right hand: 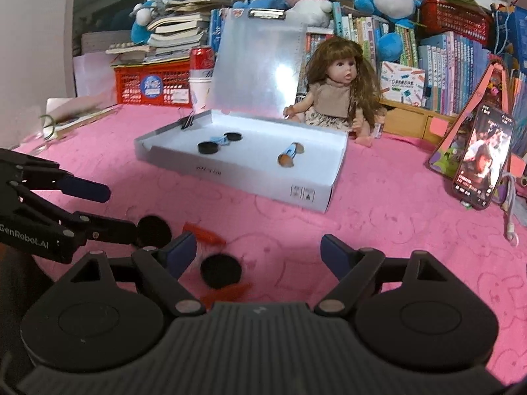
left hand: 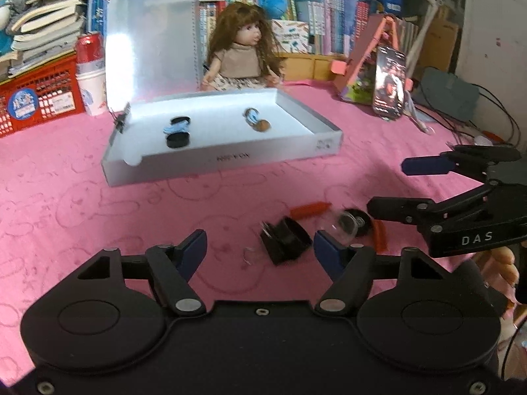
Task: Organize rigid objects
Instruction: 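Withdraw both grippers from the box back toward the cloth items, then grasp the black binder clip with the left gripper while the right gripper grasps the red plastic piece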
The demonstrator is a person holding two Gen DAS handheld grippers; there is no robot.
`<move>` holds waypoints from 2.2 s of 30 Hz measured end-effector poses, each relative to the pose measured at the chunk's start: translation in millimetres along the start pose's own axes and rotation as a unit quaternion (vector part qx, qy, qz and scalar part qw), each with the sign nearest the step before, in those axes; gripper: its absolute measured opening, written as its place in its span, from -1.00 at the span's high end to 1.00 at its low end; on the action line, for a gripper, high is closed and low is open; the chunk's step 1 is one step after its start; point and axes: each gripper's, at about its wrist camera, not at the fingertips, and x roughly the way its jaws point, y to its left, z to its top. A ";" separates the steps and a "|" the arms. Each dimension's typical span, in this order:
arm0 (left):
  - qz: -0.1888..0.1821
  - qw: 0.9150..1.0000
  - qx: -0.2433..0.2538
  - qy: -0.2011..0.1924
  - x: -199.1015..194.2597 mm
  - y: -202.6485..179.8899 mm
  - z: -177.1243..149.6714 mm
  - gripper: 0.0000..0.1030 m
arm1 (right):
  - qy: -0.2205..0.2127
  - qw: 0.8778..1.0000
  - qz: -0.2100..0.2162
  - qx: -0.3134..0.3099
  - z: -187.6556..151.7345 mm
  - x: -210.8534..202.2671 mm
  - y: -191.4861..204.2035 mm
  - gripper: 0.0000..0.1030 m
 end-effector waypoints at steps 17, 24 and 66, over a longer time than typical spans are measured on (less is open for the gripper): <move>0.044 0.999 -0.015 0.016 18.4 6.9 -3.1 0.20 | 0.028 0.998 0.024 -0.048 -23.6 2.6 10.1 -0.74; 0.097 0.995 -0.023 0.005 18.8 22.6 -0.2 0.24 | 0.033 0.998 0.018 -0.055 -24.2 5.9 12.1 -0.64; 0.100 0.994 -0.050 0.007 51.4 21.4 16.1 0.38 | 0.028 0.998 0.038 -0.028 -26.5 6.6 6.4 -0.26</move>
